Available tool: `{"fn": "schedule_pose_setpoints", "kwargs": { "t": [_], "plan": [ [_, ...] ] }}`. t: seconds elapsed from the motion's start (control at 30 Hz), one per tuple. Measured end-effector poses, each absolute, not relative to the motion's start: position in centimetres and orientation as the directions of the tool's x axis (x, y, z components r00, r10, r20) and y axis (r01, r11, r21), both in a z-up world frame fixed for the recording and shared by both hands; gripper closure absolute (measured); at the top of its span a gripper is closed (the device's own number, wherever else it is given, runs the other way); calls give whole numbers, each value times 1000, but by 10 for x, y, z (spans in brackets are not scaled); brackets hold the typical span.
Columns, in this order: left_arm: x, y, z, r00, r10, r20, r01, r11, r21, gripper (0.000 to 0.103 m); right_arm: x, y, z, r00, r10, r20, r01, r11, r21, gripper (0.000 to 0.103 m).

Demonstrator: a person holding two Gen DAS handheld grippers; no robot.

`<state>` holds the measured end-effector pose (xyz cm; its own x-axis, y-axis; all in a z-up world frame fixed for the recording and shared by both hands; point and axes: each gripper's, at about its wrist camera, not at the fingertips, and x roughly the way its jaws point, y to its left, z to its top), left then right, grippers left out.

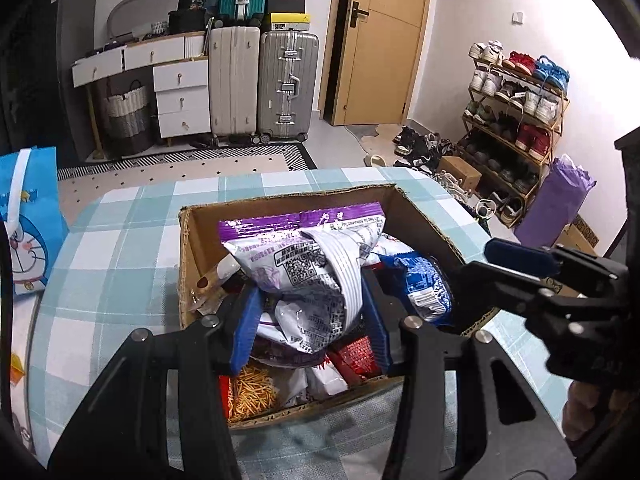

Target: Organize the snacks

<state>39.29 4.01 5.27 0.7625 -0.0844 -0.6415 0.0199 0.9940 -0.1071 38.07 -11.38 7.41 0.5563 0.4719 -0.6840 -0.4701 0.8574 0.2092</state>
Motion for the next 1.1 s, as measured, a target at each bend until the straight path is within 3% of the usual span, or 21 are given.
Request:
{"fn": "schedule_pose_setpoints", "kwargs": {
  "t": [0.07,0.13,0.2,0.27,0.37,0.47,0.7,1.1],
  "plan": [
    [393,39,55,760,-72,-646,14,995,-94,49,374,-117,76,563,470,-679,-463,861,212,43],
    [386,40,60,778,-64,-625,10,996,-90,31,371,-122,79,577,464,-672,-452,867,210,32],
    [377,43,65,795,-50,-605,-3,996,-86,19,366,-127,83,589,465,-661,-450,868,210,25],
    [369,47,69,801,-43,-597,-15,996,-91,19,360,-132,86,597,464,-655,-451,869,204,12],
    [351,55,73,806,-35,-590,-32,994,-103,16,351,-137,90,611,472,-635,-463,864,197,2],
    [329,60,77,824,-12,-567,-57,993,-104,0,339,-142,91,619,490,-614,-488,852,188,1],
    [282,67,75,861,12,-509,-80,991,-111,0,307,-149,79,643,536,-547,-523,829,198,1],
    [263,73,28,859,41,-510,-124,984,-130,0,276,-148,49,695,547,-467,-537,826,168,1]
  ]
}}
